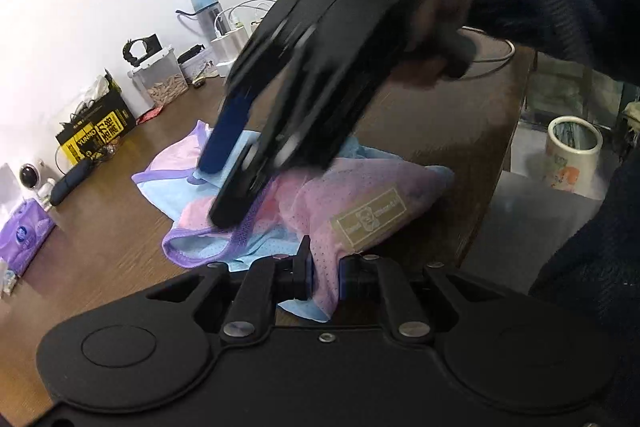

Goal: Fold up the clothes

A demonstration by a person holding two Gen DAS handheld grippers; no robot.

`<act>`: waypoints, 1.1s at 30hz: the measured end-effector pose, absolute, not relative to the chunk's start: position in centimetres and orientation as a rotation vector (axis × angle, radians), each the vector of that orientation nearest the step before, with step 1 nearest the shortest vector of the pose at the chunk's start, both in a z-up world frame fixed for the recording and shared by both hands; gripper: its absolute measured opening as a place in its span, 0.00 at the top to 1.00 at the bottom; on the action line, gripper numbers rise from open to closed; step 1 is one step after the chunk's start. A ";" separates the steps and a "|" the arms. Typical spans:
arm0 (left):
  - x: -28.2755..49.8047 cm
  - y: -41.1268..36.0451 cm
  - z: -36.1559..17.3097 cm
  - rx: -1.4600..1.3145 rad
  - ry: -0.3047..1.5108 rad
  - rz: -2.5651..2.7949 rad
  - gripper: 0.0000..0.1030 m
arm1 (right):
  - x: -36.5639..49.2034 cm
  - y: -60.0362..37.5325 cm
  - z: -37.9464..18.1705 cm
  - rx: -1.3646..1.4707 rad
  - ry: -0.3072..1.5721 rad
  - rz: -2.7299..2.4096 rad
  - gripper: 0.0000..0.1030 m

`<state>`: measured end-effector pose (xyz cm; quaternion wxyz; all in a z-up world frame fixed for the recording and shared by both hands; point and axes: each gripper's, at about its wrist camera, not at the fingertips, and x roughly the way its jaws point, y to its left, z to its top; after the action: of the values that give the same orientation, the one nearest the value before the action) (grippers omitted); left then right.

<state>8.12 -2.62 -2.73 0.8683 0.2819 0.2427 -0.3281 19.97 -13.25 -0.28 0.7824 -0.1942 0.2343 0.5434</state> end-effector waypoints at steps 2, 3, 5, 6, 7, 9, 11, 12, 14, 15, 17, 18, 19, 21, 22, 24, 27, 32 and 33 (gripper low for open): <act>8.1 -2.7 -2.8 0.587 0.506 -0.681 0.89 | 21.1 -12.3 -1.1 -0.419 0.562 1.178 0.85; 8.1 -2.6 -2.8 0.580 0.507 -0.680 0.89 | 21.3 -12.1 -1.4 -0.430 0.572 1.179 0.96; 8.1 -2.5 -2.8 0.564 0.510 -0.683 0.89 | 21.3 -13.2 -1.3 -0.400 0.541 1.133 0.96; 8.1 -2.4 -2.7 0.553 0.513 -0.686 0.89 | 21.1 -14.3 -0.9 -0.367 0.526 1.100 0.96; 8.1 -2.3 -2.7 0.540 0.519 -0.693 0.89 | 21.2 -15.3 -0.6 -0.342 0.523 1.068 0.96; 8.1 -2.1 -2.6 0.536 0.521 -0.698 0.89 | 21.9 -16.9 -0.2 -0.308 0.524 1.010 0.96; 8.2 -2.1 -2.6 0.537 0.519 -0.702 0.89 | 22.5 -17.9 -0.3 -0.288 0.546 0.964 0.96; 8.2 -2.1 -2.6 0.537 0.519 -0.702 0.89 | 22.8 -18.3 -0.7 -0.287 0.566 0.931 0.96; 8.3 -2.2 -2.6 0.537 0.517 -0.700 0.89 | 23.2 -18.2 -2.2 -0.329 0.631 0.873 0.95; 8.3 -2.2 -2.6 0.535 0.517 -0.699 0.89 | 23.1 -18.3 -2.5 -0.341 0.633 0.867 0.94; 8.4 -2.1 -2.7 0.523 0.520 -0.692 0.89 | 22.8 -18.4 -2.4 -0.343 0.604 0.850 0.78; 8.5 -2.1 -2.7 0.521 0.521 -0.690 0.89 | 22.7 -18.7 -2.1 -0.337 0.598 0.846 0.72; 8.5 -2.1 -2.7 0.520 0.522 -0.689 0.89 | 22.6 -18.9 -1.8 -0.328 0.585 0.844 0.70; 8.7 -2.1 -2.6 0.515 0.524 -0.687 0.89 | 21.9 -19.9 -0.1 -0.306 0.519 0.847 0.62; 8.8 -2.1 -2.6 0.506 0.528 -0.685 0.89 | 21.1 -20.8 0.8 -0.292 0.481 0.866 0.60; 9.2 -2.0 -2.6 0.475 0.545 -0.685 0.89 | 19.9 -21.9 1.7 -0.288 0.453 0.917 0.37; 10.0 -1.7 -2.4 0.402 0.598 -0.693 0.89 | 16.0 -23.0 0.8 -0.375 0.450 1.029 0.34; 10.6 -1.5 -1.6 0.337 0.642 -0.706 0.89 | 11.3 -23.0 -0.3 -0.489 0.420 1.040 0.33; 10.7 -1.5 -1.5 0.326 0.650 -0.709 0.89 | 10.3 -22.8 -0.5 -0.505 0.407 1.062 0.31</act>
<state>10.72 -1.45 -1.48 0.8740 0.1559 0.3110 -0.3393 10.28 -22.81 -0.50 0.8126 -0.2365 0.1904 0.4974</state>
